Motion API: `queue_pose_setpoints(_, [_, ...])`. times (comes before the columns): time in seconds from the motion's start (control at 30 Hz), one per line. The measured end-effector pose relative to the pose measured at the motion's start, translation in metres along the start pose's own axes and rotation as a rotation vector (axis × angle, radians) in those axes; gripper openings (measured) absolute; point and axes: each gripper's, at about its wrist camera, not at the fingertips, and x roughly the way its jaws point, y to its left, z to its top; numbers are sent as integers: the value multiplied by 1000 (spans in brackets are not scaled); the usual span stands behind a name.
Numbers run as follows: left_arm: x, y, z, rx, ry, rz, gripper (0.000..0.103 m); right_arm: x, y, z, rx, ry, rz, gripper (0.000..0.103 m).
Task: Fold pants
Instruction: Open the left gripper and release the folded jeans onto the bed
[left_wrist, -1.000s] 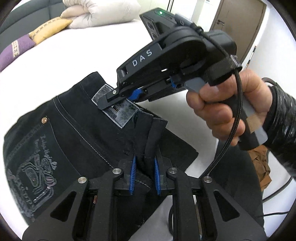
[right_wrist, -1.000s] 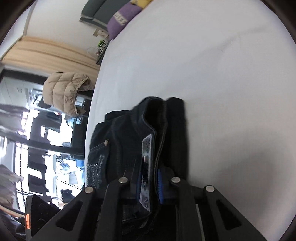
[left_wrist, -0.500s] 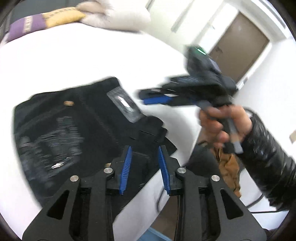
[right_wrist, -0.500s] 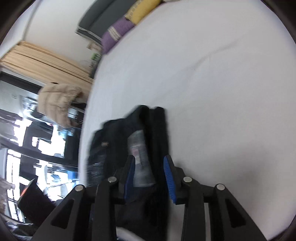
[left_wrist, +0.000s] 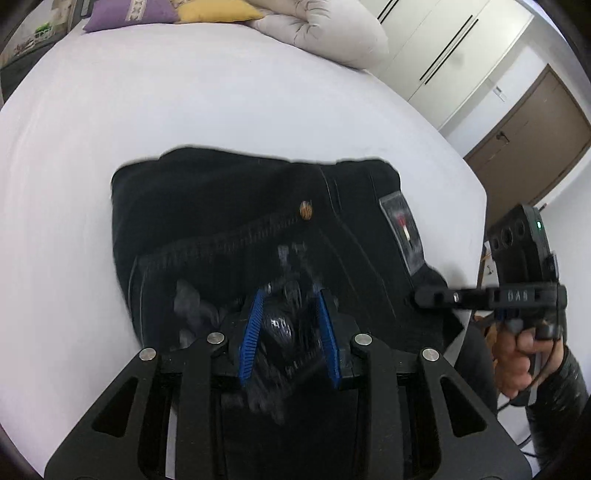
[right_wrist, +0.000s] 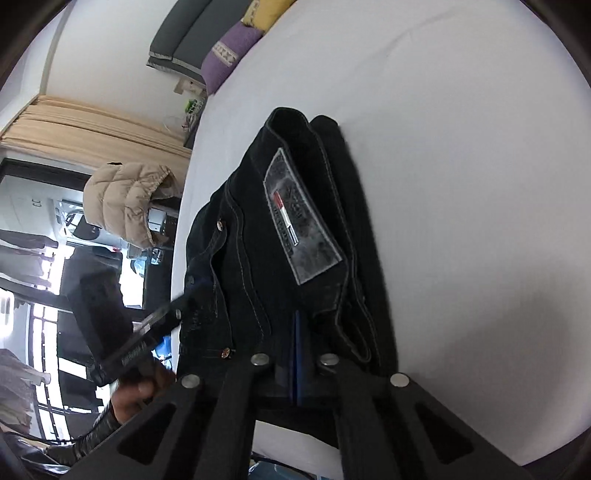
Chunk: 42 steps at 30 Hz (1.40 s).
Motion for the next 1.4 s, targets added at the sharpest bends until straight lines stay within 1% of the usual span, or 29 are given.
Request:
queue_pose_setpoints(0.1, [-8, -13, -23, 31, 8, 9, 29, 3, -1, 0, 13, -12, 3, 0])
queue_pose_setpoints(0.13, [-12, -19, -32, 51, 10, 24, 29, 3, -2, -1, 13, -16, 2, 0])
queue_pose_setpoints(0.17, [-24, -26, -40, 75, 8, 46, 29, 3, -1, -1, 6, -21, -3, 0])
queue_pose_setpoints(0.23, [-35, -38, -52, 121, 5, 100, 29, 4, 0, -4, 0, -29, -5, 0])
queue_pose_setpoints(0.3, [-45, -39, -55, 135, 4, 124, 29, 7, 0, -7, 3, -36, -4, 0])
queue_pose_setpoints(0.4, [-47, -36, -55, 126, 13, 129, 29, 5, 4, -12, 4, -44, -18, 0])
queue_pose_setpoints(0.5, [-47, -39, -55, 142, 13, 151, 29, 0, 14, -14, -6, -52, -43, 0])
queue_pose_setpoints(0.53, [-47, -39, -55, 142, 13, 155, 29, -2, 18, -16, -14, -58, -53, 2])
queue_pose_setpoints(0.57, [-48, -38, -55, 140, 13, 155, 29, -4, 26, -19, -21, -66, -62, 5])
queue_pose_setpoints(0.6, [-49, -37, -55, 137, 13, 154, 29, -7, 31, -20, -29, -75, -65, 15])
queue_pose_setpoints(0.63, [-48, -37, -54, 134, 14, 153, 29, -11, 36, -20, -36, -90, -59, 28])
queue_pose_setpoints(0.67, [-48, -36, -54, 133, 14, 154, 29, -19, 41, -21, -45, -117, -51, 34])
queue_pose_setpoints(0.7, [-48, -37, -54, 132, 14, 156, 29, -25, 45, -21, -53, -142, -50, 43])
queue_pose_setpoints(0.77, [-48, -36, -54, 133, 15, 158, 29, -38, 53, -19, -75, -183, -46, 47])
queue_pose_setpoints(0.8, [-48, -36, -54, 133, 15, 157, 29, -41, 55, -17, -81, -190, -47, 50])
queue_pose_setpoints(0.93, [-59, -30, -53, 99, 7, 123, 29, -42, 57, -4, -99, -178, -103, 52])
queue_pose_setpoints(0.97, [-64, -28, -52, 85, 3, 116, 33, -41, 56, -1, -101, -172, -110, 54])
queue_pose_setpoints(1.0, [-70, -25, -50, 68, -9, 112, 41, -40, 55, 1, -102, -165, -117, 59])
queue_pose_setpoints(1.03, [-77, -23, -50, 57, -25, 110, 66, -36, 53, 5, -101, -148, -126, 62])
queue_pose_setpoints(1.07, [-85, -18, -48, 39, -55, 108, 80, -34, 50, 7, -100, -136, -131, 63])
queue_pose_setpoints(1.13, [-95, -9, -44, 4, -83, 98, 81, -27, 46, 12, -108, -107, -150, 65])
queue_pose_setpoints(1.2, [-97, 6, -39, -47, -84, 89, 81, -22, 41, 16, -107, -84, -165, 65])
queue_pose_setpoints(1.27, [-91, 21, -36, -110, -59, 74, 81, -17, 35, 21, -101, -66, -170, 65])
queue_pose_setpoints(1.33, [-81, 36, -34, -182, -27, 27, 81, -14, 28, 25, -92, -54, -166, 67])
queue_pose_setpoints(1.4, [-70, 44, -32, -222, -1, -9, 81, -9, 23, 29, -88, -31, -168, 67])
